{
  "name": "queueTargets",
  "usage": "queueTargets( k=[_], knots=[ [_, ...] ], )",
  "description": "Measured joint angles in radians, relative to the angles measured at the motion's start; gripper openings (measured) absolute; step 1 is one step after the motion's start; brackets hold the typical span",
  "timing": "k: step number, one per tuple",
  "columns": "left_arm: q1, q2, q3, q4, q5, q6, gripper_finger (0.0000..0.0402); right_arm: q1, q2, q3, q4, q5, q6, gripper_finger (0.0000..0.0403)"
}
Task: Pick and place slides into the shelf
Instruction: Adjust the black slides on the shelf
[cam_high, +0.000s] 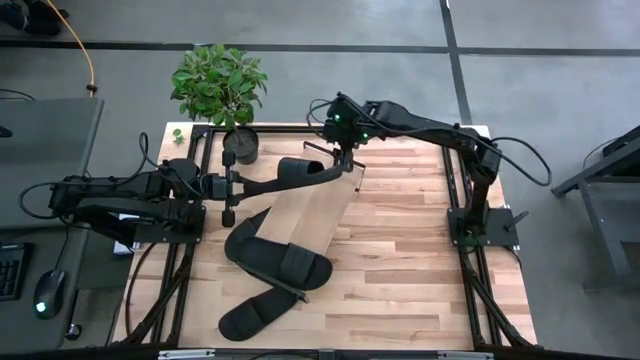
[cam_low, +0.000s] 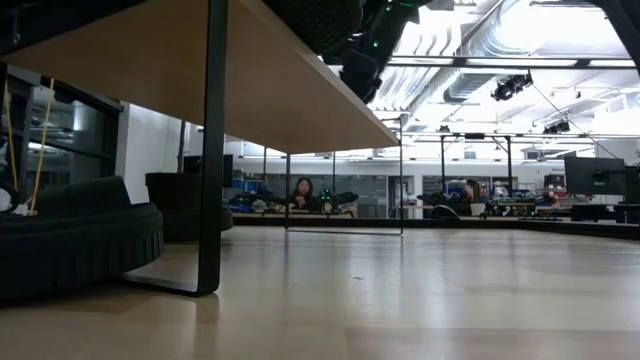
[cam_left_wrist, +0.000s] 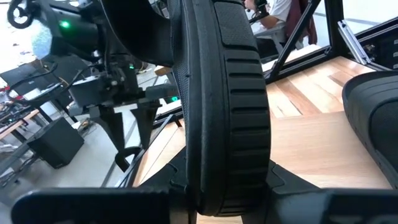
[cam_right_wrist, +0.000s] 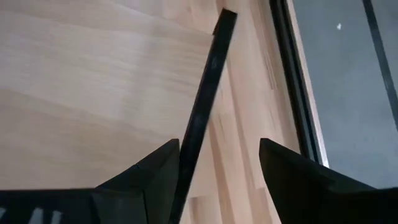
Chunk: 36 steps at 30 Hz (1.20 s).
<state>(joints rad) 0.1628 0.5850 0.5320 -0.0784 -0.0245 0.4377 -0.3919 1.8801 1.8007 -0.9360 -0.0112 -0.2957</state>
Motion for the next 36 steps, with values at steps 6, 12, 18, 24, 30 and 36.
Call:
queueTargets(
  k=[6, 12, 18, 24, 30, 36],
  knots=[
    [0.0, 0.0, 0.0, 0.001, 0.0, 0.0, 0.0068, -0.033, 0.002, 0.0, -0.015, -0.075, -0.079, 0.0213],
    [0.0, 0.0, 0.0, 0.003, 0.0, 0.001, 0.0062, -0.047, 0.007, -0.001, -0.032, -0.121, -0.132, 0.0213],
    [0.0, 0.0, 0.0, 0.006, 0.0, 0.002, 0.0068, -0.047, 0.014, -0.002, -0.034, -0.121, -0.136, 0.0212],
    [0.0, 0.0, 0.0, 0.006, 0.0, 0.002, 0.0062, -0.046, 0.015, -0.002, -0.033, -0.121, -0.142, 0.019],
    [0.0, 0.0, 0.0, 0.006, 0.0, 0.002, 0.0068, -0.046, 0.015, -0.002, -0.033, -0.124, -0.143, 0.0158],
    [0.0, 0.0, 0.0, 0.006, 0.0, 0.002, 0.0062, -0.046, 0.015, -0.002, -0.032, -0.125, -0.143, 0.0152]
  ],
)
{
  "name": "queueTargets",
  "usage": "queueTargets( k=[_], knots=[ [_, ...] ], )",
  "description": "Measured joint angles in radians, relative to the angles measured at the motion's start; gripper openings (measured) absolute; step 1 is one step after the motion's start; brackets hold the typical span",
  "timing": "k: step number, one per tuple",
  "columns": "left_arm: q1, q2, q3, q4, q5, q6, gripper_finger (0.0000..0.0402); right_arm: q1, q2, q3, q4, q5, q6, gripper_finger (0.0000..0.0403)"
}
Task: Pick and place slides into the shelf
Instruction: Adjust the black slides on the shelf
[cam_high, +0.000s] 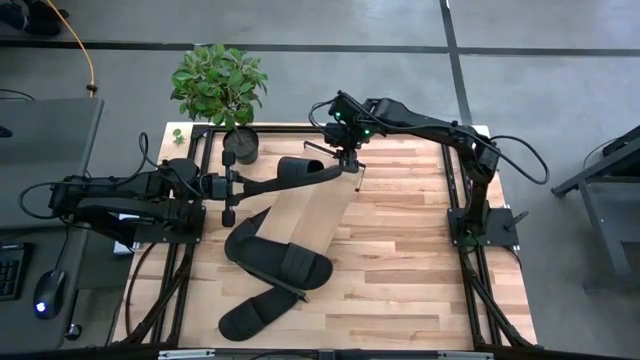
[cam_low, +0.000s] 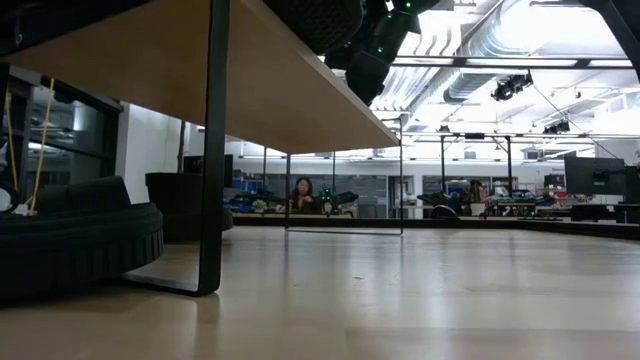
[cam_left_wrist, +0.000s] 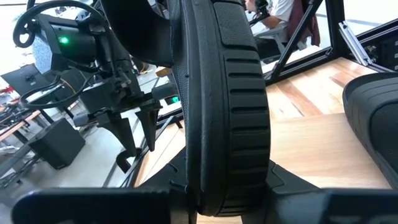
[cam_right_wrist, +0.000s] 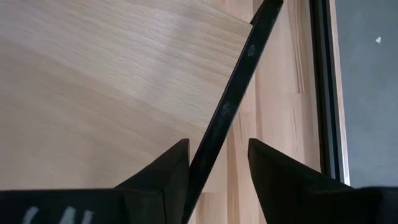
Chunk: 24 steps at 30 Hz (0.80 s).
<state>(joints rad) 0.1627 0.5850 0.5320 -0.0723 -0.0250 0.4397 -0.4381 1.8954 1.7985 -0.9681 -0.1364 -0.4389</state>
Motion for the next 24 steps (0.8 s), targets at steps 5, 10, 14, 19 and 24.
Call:
queueTargets(
  k=[5, 10, 14, 19, 24],
  knots=[
    [0.0, 0.0, 0.0, 0.002, 0.001, 0.0, 0.0068, 0.0, 0.023, 0.0, 0.011, -0.008, 0.0, 0.0152],
    [0.0, 0.0, 0.0, 0.003, 0.017, 0.0, 0.0061, 0.0, 0.042, -0.001, 0.026, 0.0, -0.007, 0.0149],
    [0.0, 0.0, 0.0, 0.003, 0.017, 0.0, 0.0065, -0.001, 0.045, -0.001, 0.041, 0.013, -0.01, 0.0137],
    [0.0, 0.0, 0.0, 0.003, 0.017, 0.0, 0.0068, -0.001, 0.045, -0.001, 0.039, 0.011, -0.012, 0.0113],
    [0.0, 0.0, 0.0, 0.003, 0.018, 0.0, 0.0061, -0.004, 0.045, -0.001, 0.033, 0.012, -0.007, 0.0082]
  ],
)
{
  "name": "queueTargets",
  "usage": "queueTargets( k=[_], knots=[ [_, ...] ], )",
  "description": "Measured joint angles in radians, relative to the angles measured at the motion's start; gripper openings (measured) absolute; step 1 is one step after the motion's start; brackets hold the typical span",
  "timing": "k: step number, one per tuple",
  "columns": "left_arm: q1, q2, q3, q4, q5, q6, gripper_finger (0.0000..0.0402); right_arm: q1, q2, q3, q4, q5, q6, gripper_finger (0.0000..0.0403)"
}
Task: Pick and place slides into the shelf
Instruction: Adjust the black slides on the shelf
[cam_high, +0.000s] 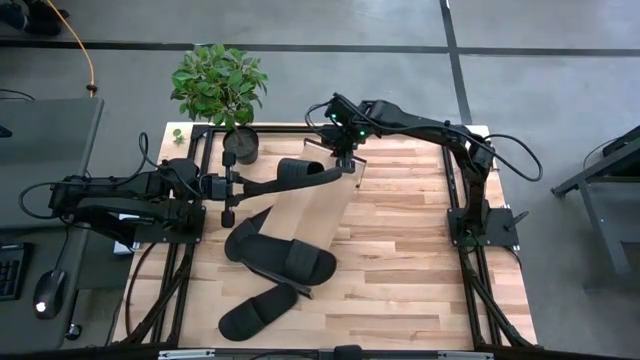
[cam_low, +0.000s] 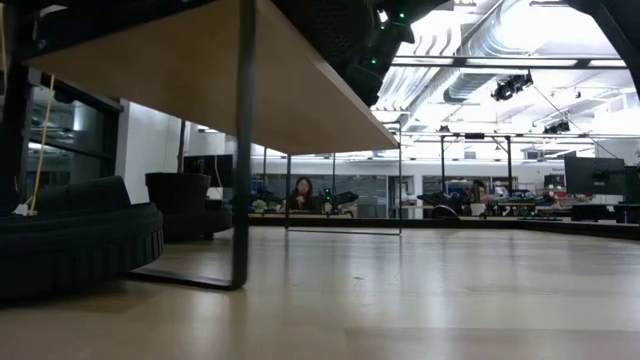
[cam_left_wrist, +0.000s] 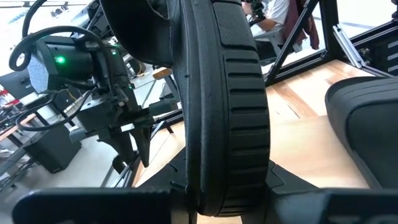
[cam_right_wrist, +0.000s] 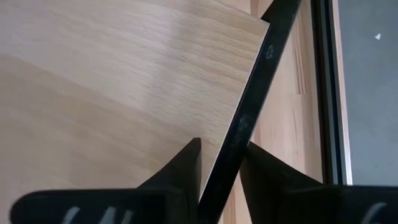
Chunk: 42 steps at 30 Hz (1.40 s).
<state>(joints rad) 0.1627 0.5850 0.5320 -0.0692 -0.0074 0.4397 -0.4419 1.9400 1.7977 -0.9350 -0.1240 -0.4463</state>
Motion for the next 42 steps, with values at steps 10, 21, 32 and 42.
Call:
queueTargets(
  k=[10, 21, 32, 42],
  knots=[
    [0.0, 0.0, 0.0, 0.0, 0.0, 0.0, 0.0062, -0.007, 0.0, 0.0, -0.007, 0.003, -0.022, 0.0059],
    [0.0, 0.0, 0.0, 0.0, 0.0, 0.0, 0.0066, -0.007, 0.0, 0.0, -0.007, 0.002, -0.038, 0.0036],
    [0.0, 0.0, 0.0, 0.0, 0.0, 0.0, 0.007, -0.012, 0.0, 0.0, -0.009, -0.012, -0.078, 0.0027],
    [0.0, 0.0, 0.0, 0.0, 0.0, 0.0, 0.0068, -0.011, 0.001, -0.001, 0.039, -0.012, -0.045, 0.0027]
  ],
)
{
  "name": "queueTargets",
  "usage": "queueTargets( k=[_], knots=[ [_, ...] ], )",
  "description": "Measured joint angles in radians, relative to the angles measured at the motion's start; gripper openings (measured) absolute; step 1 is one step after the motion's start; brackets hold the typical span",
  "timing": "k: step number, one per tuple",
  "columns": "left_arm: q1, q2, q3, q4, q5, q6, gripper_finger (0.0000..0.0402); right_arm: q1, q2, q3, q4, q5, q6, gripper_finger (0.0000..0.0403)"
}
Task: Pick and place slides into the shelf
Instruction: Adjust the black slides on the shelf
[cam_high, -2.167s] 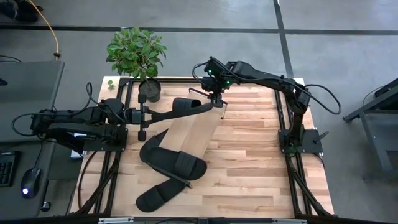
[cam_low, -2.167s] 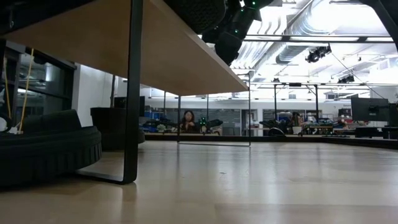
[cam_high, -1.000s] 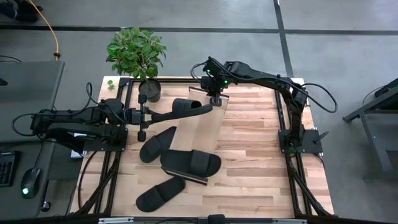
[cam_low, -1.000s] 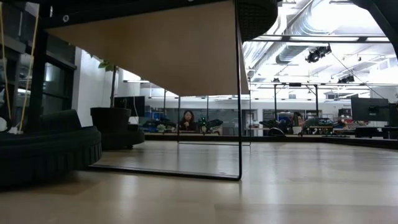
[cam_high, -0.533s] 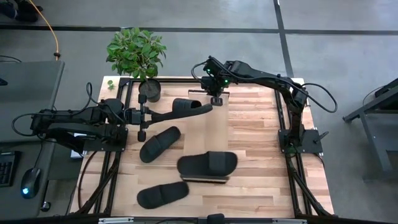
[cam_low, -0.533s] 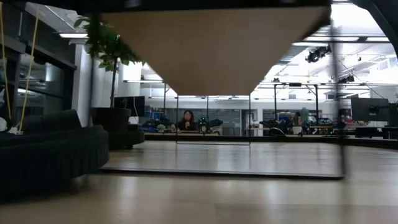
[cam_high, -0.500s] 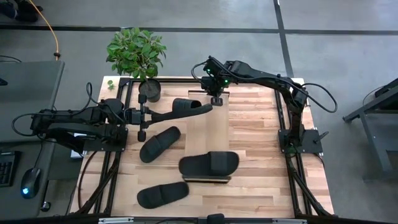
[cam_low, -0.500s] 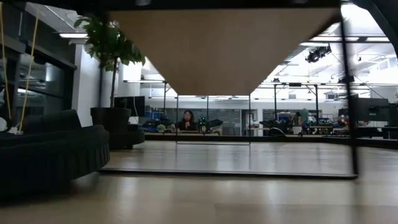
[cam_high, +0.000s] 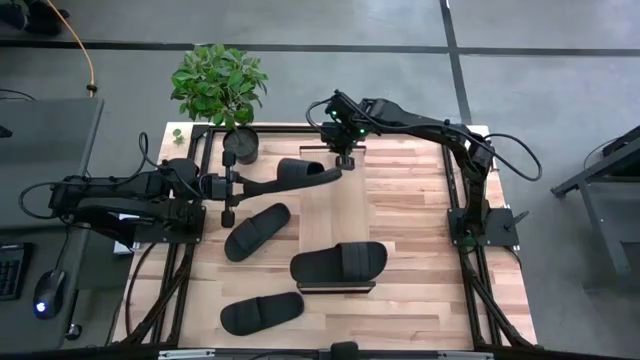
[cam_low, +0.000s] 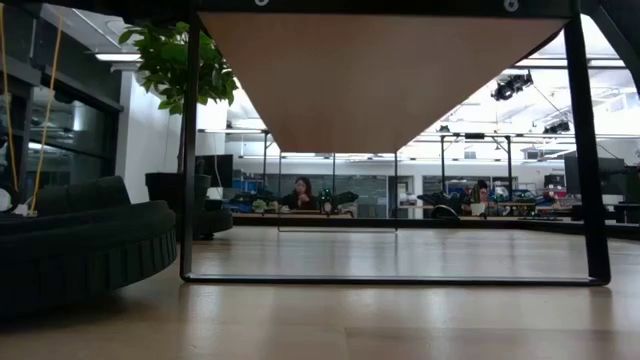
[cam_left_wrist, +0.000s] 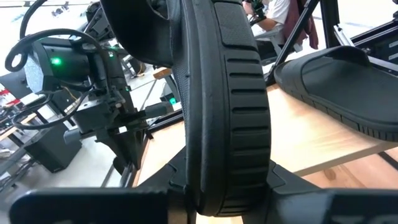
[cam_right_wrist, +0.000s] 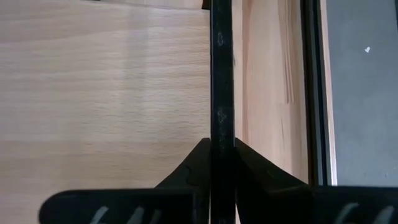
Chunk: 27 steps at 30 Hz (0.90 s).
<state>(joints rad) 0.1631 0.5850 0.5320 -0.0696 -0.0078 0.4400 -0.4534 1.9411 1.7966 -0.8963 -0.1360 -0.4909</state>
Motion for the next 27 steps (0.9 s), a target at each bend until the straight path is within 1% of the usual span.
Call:
queueTargets(
  k=[3, 9, 13, 17, 22, 27],
  knots=[
    [0.0, 0.0, 0.0, 0.0, 0.0, 0.0, 0.007, 0.0, 0.0, 0.0, 0.016, 0.008, 0.015, 0.0027],
    [0.0, 0.0, 0.0, 0.001, 0.0, 0.0, 0.0061, 0.0, 0.0, 0.0, 0.032, 0.025, 0.049, 0.0022],
    [0.0, 0.0, 0.0, 0.001, 0.0, 0.0, 0.0068, 0.0, 0.0, 0.0, 0.032, 0.033, 0.068, 0.0014],
    [0.0, 0.0, 0.0, 0.001, 0.0, 0.0, 0.007, 0.0, 0.0, 0.0, 0.032, 0.066, 0.102, 0.0014],
    [0.0, 0.0, 0.0, 0.001, 0.0, 0.0, 0.0062, -0.001, 0.001, 0.0, 0.031, 0.057, 0.105, 0.0014],
    [0.0, 0.0, 0.0, 0.001, -0.001, 0.0, 0.007, -0.004, 0.001, 0.0, 0.034, 0.054, 0.085, 0.0015]
  ],
)
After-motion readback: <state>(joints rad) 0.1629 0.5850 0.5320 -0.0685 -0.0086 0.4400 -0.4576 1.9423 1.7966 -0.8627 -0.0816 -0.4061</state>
